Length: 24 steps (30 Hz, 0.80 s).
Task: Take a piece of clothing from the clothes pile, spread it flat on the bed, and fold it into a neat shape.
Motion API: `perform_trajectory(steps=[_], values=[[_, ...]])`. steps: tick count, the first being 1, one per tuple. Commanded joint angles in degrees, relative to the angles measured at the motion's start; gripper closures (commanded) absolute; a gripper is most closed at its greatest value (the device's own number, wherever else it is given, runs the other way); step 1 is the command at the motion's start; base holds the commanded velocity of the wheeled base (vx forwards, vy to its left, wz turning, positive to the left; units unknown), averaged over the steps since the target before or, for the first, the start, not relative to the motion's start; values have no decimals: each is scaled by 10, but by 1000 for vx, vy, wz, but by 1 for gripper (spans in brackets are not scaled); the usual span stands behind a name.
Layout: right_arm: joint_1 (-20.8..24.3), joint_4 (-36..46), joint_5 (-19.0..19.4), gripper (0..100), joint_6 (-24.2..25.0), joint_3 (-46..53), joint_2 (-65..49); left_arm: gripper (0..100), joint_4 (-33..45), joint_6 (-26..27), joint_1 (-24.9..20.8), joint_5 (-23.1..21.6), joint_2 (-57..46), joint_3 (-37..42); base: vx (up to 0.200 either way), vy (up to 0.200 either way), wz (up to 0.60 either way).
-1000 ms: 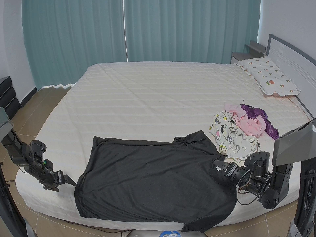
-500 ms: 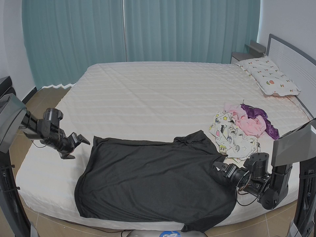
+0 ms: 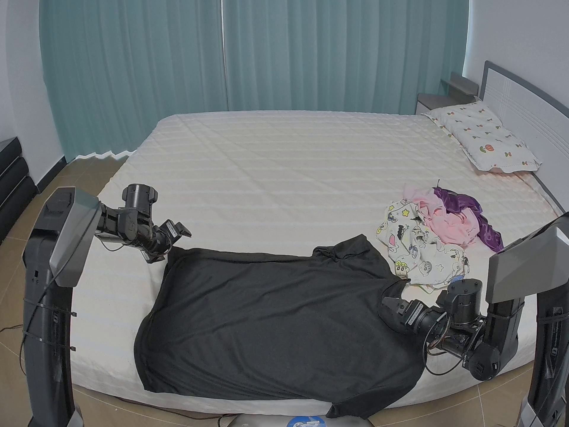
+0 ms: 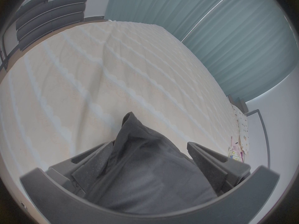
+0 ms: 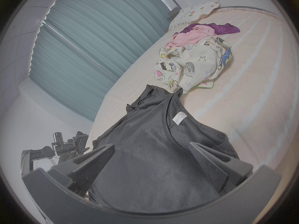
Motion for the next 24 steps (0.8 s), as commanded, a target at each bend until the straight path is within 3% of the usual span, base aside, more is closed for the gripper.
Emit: perform_trajectory(steps=[1,11,22,23,24], values=[[3,-8,1,0,0,0,6,0,0,-1,-8,10,53,-38,0,0,0],[3,-8,1,0,0,-1,6,0,1,-4,-6,48,70,-97,0,0,0],[1,-8,1,0,0,-3,6,0,2,-8,-5,53,82,-97,0,0,0],[1,-8,1,0,0,-3,6,100,2,-8,-5,54,86,-98,0,0,0],[1,-8,1,0,0,-3,6,100,1,-8,-4,57,89,-99,0,0,0]])
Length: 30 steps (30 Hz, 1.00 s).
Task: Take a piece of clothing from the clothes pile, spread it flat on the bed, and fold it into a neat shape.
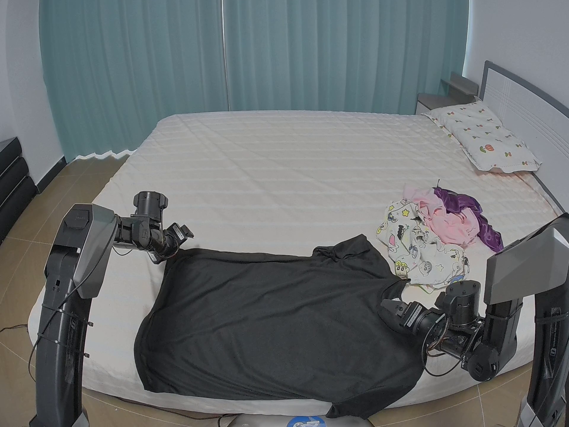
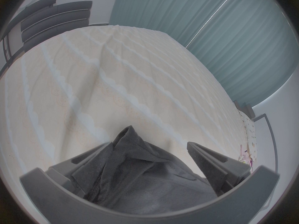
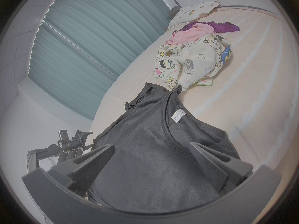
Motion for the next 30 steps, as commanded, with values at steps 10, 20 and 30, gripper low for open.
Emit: perform_trajectory(steps=[10,20,30], values=[[0,-8,-2,0,0,-3,7,100,-61,5,21,45,10,-3,0,0,0],[-2,-8,-6,0,0,-6,9,100,-93,7,36,53,7,-3,0,0,0],[-56,15,-3,0,-26,-123,21,100,-88,3,36,53,10,-3,0,0,0]])
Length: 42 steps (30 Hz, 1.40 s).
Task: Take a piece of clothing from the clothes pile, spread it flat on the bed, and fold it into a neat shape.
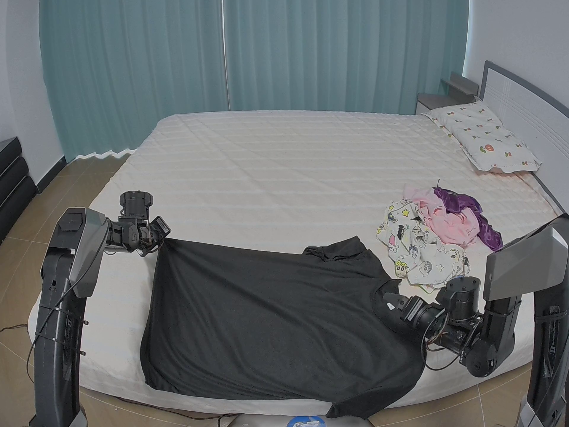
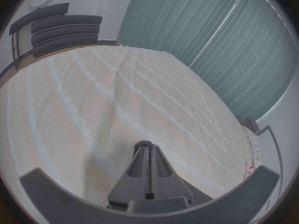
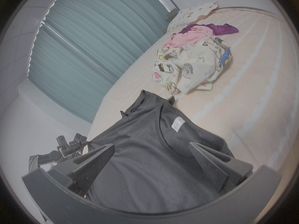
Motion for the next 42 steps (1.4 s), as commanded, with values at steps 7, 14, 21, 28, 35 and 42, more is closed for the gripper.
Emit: perform_trajectory(steps=[7,14,21,28,35,42], values=[[-67,194,4,0,-70,-300,87,100,16,-4,-4,2,-4,0,0,0,0],[-70,339,1,0,-110,-504,176,100,23,-20,-6,4,-6,3,0,0,0],[-71,365,6,0,-127,-574,210,100,45,-25,-6,16,-12,4,0,0,0],[-63,439,25,0,-128,-687,245,100,47,-48,-19,16,-12,6,0,0,0],[-52,464,29,0,-127,-737,269,100,47,-56,-21,16,-12,10,0,0,0],[-56,488,33,100,-126,-737,263,100,47,-57,-19,16,-13,11,0,0,0]])
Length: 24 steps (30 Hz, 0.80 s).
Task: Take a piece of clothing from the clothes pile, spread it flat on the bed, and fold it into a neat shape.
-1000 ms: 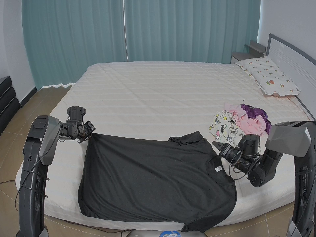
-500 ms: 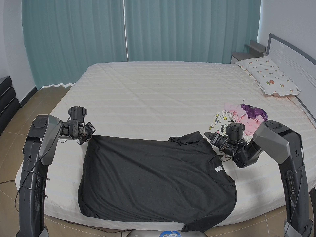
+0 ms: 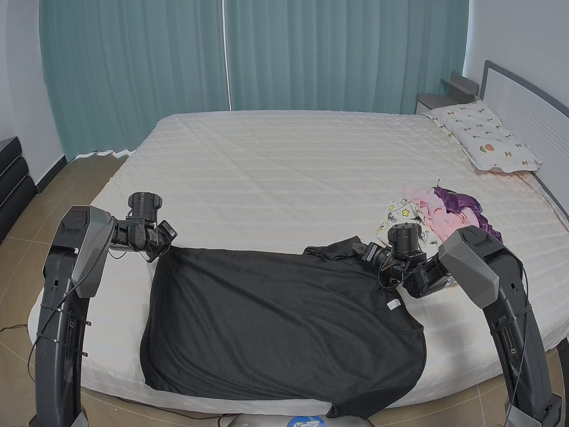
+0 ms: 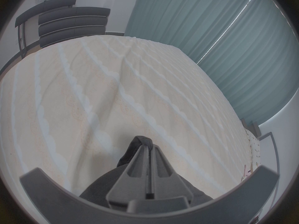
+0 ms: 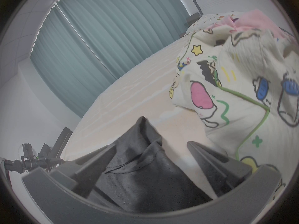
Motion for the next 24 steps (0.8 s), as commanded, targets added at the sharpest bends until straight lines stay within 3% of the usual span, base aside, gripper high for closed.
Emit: perform_trajectory(steps=[1,24], values=[[-3,-2,0,100,0,1,2,100,-1,-4,1,0,-3,0,0,0,0],[-31,-94,-13,100,30,1,-30,100,-3,-33,11,0,-20,-3,0,0,0]])
